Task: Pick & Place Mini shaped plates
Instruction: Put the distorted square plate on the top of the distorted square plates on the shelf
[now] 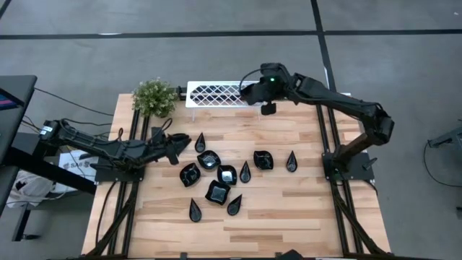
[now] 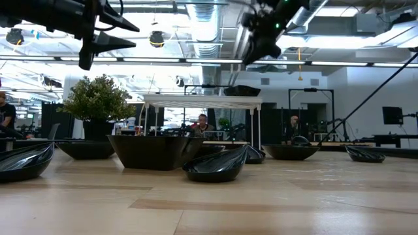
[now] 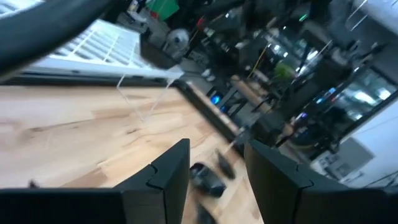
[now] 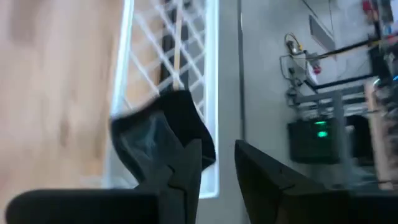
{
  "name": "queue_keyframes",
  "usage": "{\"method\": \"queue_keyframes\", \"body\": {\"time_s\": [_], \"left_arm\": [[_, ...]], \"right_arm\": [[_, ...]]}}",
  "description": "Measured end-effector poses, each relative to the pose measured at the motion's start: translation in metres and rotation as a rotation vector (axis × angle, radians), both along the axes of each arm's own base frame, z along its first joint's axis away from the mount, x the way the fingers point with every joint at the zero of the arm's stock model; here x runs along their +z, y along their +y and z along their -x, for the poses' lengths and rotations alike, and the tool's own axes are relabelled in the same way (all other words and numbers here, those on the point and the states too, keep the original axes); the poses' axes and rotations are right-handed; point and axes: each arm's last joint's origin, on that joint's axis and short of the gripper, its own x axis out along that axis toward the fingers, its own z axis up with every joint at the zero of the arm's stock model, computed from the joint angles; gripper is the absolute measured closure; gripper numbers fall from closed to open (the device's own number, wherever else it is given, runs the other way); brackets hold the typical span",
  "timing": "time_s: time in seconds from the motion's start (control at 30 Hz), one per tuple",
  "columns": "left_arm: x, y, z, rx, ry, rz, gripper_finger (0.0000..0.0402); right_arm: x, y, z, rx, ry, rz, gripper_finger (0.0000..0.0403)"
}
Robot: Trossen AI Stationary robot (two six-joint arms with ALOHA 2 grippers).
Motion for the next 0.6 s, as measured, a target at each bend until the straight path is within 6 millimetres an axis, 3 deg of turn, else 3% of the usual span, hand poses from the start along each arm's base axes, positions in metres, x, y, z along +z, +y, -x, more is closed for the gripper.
{"method": "queue_keyframes", "body": {"time_s": [0.3, 0.6], "left_arm": [[-0.015, -0.001, 0.003, -0.070, 0.117, 0.099, 0.0247], [-0.015, -0.003, 0.003, -0.118, 0.129, 0.096, 0.0247]], "right_arm": [[0.019, 0.032, 0.012, 0.033, -0.241, -0.341, 0.0311], [0.013, 0.092, -0.014, 0.170, -0.246, -0.539, 0.0310]]}}
